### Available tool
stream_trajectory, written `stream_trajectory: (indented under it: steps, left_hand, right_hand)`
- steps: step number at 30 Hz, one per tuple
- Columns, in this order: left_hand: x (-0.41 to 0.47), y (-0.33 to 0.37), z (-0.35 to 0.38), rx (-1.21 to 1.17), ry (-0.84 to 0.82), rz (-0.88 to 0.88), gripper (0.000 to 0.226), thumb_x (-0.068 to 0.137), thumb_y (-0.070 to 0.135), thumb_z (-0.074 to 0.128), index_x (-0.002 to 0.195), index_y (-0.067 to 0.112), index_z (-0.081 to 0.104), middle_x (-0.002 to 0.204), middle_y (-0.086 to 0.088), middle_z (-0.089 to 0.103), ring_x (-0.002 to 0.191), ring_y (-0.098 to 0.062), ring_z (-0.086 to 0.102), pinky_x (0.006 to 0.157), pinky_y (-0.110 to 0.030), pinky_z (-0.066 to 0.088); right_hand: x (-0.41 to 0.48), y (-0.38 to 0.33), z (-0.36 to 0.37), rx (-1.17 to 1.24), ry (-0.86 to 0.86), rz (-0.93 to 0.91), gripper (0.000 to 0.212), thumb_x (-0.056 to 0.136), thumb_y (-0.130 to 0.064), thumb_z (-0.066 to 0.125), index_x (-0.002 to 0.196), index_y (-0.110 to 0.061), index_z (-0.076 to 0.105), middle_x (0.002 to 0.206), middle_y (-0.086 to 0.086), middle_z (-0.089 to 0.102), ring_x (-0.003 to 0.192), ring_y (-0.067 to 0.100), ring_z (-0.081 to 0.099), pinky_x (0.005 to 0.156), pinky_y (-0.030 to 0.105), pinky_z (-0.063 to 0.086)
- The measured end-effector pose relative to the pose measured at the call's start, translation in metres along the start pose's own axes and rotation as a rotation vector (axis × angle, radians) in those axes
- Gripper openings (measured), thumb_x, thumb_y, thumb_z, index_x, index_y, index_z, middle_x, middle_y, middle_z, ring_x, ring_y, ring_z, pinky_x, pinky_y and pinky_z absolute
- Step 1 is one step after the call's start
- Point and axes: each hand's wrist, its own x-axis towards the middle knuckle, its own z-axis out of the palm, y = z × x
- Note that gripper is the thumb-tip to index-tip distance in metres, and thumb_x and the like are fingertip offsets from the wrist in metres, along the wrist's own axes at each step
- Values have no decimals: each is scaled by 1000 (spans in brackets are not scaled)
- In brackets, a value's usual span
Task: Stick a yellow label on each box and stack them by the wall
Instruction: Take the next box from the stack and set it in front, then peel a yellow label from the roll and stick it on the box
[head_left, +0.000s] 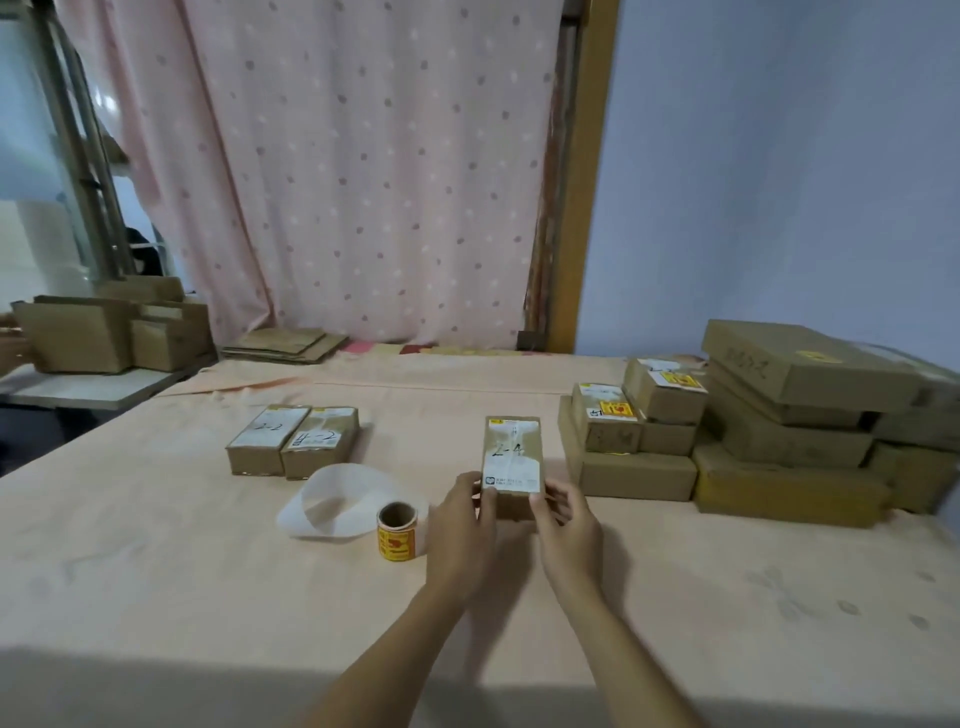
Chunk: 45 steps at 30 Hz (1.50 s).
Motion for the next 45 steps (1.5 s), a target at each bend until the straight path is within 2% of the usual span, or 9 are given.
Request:
stream_trajectory:
  steps: [3,6,8,18,23,29,35,40,45]
  left_hand:
    - [-3,-5,6,53,-21,-37,27,104,32,45,126,23,58,115,12,69,107,-11,62,91,-11,23]
    - [-4,-13,9,31,-21,-67,25,102,34,46,121,26,58,112,9,70,105,-14,60,96,-27,39]
    - [-6,-15,9,15,-9,-74,24,101,31,48,120,25,60,111,6,70,99,-11,60,87,-30,47]
    - [-12,-20,5,8,-69,-52,31,95,31,52,126,31,55,117,14,67,102,-4,63,89,-36,55]
    - [-23,-22,-19,76,-106,40,44,93,29,60,136,25,50,127,14,56,118,-8,53,96,-35,50]
    - [-6,-36,-85,356,-39,336,24,84,12,74,108,17,69,103,8,65,99,-14,54,74,-28,42]
    - [13,-58,-110,593,-167,389,31,71,10,77,101,18,73,89,7,68,88,-25,53,65,-34,45]
    - [21,-66,-120,660,-141,496,42,56,3,83,92,21,75,76,8,66,76,-25,53,59,-33,43]
    - [20,-65,-121,507,-114,412,10,77,21,79,71,20,71,64,10,61,72,-16,42,62,-33,34]
  right_hand:
    - [-3,10,-1,-45,-11,-4,13,93,-17,71,103,-24,68,99,-12,74,88,-8,68,75,8,50]
    - [0,15,1,-121,-45,1,12,95,-20,68,106,-24,67,98,-15,72,91,0,69,82,20,55]
    - [0,17,3,-190,-58,7,13,96,-22,66,109,-22,68,98,-14,71,94,7,69,85,29,56]
    - [0,24,3,-304,-76,-18,17,97,-26,62,114,-22,66,108,-7,74,103,16,69,89,37,54]
    - [-2,28,4,-296,-56,-23,26,95,-25,64,120,-21,60,116,-5,71,107,15,67,92,38,54]
    - [-4,30,6,-325,-48,-84,29,94,-23,66,121,-17,59,121,0,67,108,18,66,91,41,54]
    - [-6,28,7,-320,-30,-102,26,94,-20,67,118,-16,59,120,-1,63,106,20,66,90,43,54]
    - [-6,29,6,-297,-3,-128,24,93,-18,66,116,-18,58,118,-4,60,98,18,67,85,45,56]
    - [-12,22,8,-316,6,-315,30,91,-34,55,114,-18,60,117,-10,55,103,21,63,76,42,57]
